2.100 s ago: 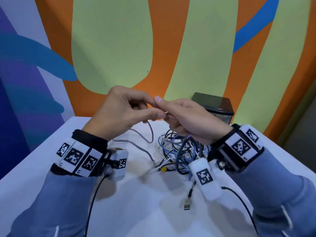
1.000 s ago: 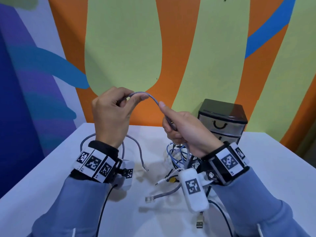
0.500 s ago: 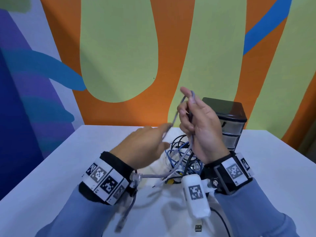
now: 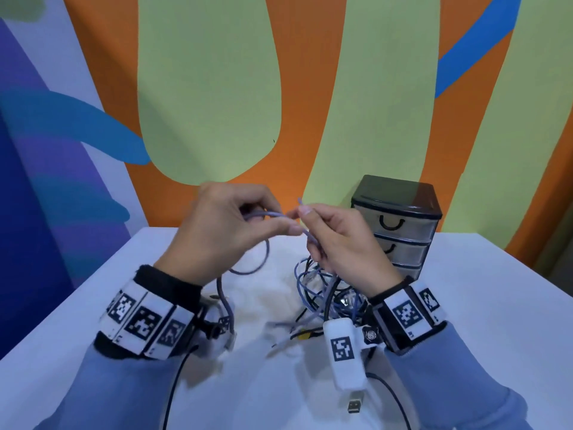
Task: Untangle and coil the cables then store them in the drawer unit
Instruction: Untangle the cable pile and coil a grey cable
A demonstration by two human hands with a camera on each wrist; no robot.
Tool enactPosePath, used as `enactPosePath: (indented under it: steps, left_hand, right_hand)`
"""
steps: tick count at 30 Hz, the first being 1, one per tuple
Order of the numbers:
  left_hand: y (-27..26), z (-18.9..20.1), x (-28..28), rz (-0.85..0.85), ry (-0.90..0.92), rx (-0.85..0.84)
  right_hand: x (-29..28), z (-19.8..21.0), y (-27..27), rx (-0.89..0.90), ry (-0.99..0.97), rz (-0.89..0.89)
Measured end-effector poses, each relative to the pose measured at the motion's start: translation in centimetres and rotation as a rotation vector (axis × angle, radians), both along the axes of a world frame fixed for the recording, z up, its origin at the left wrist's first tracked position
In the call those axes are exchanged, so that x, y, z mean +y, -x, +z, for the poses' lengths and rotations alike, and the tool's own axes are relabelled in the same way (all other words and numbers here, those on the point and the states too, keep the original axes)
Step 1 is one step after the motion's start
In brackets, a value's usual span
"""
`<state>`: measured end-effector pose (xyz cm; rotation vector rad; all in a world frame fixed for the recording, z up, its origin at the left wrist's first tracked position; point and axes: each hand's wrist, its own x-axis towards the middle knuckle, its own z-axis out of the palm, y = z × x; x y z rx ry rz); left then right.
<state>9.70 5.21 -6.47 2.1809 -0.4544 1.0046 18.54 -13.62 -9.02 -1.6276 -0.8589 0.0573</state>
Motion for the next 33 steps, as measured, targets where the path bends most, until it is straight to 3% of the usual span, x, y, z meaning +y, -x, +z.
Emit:
enactPosePath:
  steps: [3,9,13,16,19,25,30,33]
  left_hand:
    - [-0.3,-0.1,1.6,0.025,-0.007,-0.053]
    - [-2.0,-1.1,3.2,0.148,-0.134,-0.112]
    - [-3.3,-2.9,4.3,0.349,-0.287,0.139]
    - [-4.0,-3.9,4.0,0.311,-0.238,0.332]
    - [-4.1,-4.3,2.9,0.245,-0.233,0.426]
    - [-3.6,-4.1,-1.9,0.246,-0.574,0.502]
    - [-1.5,-3.3,-3.7,0.18,-0.645,0.267]
    - [-0.9,-1.4,-3.3,0.143,-0.527,0.276]
  right_hand:
    - [0.3,0.2,0.6,0.051,0.011,0.128]
    - [-0.3,0.4,0.9,0.381,-0.11,0.425]
    - [-1.2,1.0,1.0,0.634,-0.372,0.703]
    - [-1.3,1.2,1.2,0.655,-0.468,0.767]
    - [-1.3,1.2,1.2,0.62,-0.563,0.706]
    - [-0.7,1.0,0.4,0.534,-0.752,0.397]
    - [-0.1,0.0,-1.3,0.314,-0.662,0.096]
    - [-0.3,-0.6,-2.0,0.156,-0.402,-0.044]
